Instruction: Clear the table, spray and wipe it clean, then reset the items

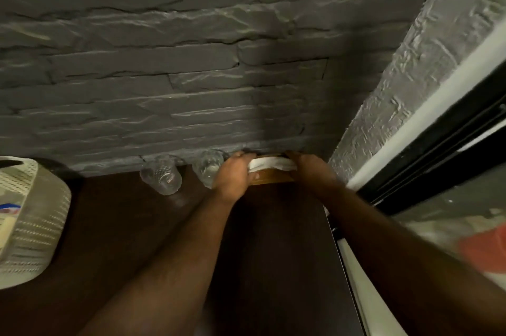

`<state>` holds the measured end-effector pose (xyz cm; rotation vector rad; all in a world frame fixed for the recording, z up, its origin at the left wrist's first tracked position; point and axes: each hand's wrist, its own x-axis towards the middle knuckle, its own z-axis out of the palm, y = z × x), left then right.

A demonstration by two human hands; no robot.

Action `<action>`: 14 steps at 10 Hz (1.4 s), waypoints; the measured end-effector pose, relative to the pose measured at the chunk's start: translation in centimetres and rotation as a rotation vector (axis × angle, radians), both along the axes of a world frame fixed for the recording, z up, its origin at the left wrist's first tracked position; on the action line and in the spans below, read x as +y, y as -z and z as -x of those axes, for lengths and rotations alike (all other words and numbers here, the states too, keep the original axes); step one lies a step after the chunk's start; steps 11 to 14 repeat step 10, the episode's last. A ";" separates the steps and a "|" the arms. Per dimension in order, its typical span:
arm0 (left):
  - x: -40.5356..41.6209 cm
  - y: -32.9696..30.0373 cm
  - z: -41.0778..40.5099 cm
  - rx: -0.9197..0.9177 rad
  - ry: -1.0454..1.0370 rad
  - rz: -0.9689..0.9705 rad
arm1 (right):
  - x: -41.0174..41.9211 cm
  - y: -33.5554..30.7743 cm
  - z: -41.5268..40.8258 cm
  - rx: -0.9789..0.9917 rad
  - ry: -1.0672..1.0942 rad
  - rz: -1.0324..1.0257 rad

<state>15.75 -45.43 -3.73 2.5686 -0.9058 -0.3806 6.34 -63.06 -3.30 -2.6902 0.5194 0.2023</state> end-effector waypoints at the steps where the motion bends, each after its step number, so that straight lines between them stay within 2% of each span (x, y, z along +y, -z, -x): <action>1: -2.2 1.7 -1.4 -0.009 -0.044 -0.020 | -2.1 2.1 -2.0 -0.003 -0.001 -0.033; 3: -3.6 4.3 -3.3 0.005 -0.073 -0.110 | -3.7 5.5 -4.1 0.058 -0.044 -0.052; 7: -4.5 5.8 -4.1 -0.005 -0.106 -0.091 | -4.4 6.6 -5.2 0.062 -0.031 -0.081; 8: -4.4 5.6 -3.4 0.026 -0.124 -0.061 | -3.9 6.5 -4.8 0.055 -0.008 -0.039; 10: -2.7 4.7 0.4 -0.005 -0.117 0.086 | -2.8 5.3 -2.1 -0.096 0.095 0.146; 14: -2.7 4.7 0.4 -0.005 -0.117 0.086 | -2.8 5.3 -2.1 -0.096 0.095 0.146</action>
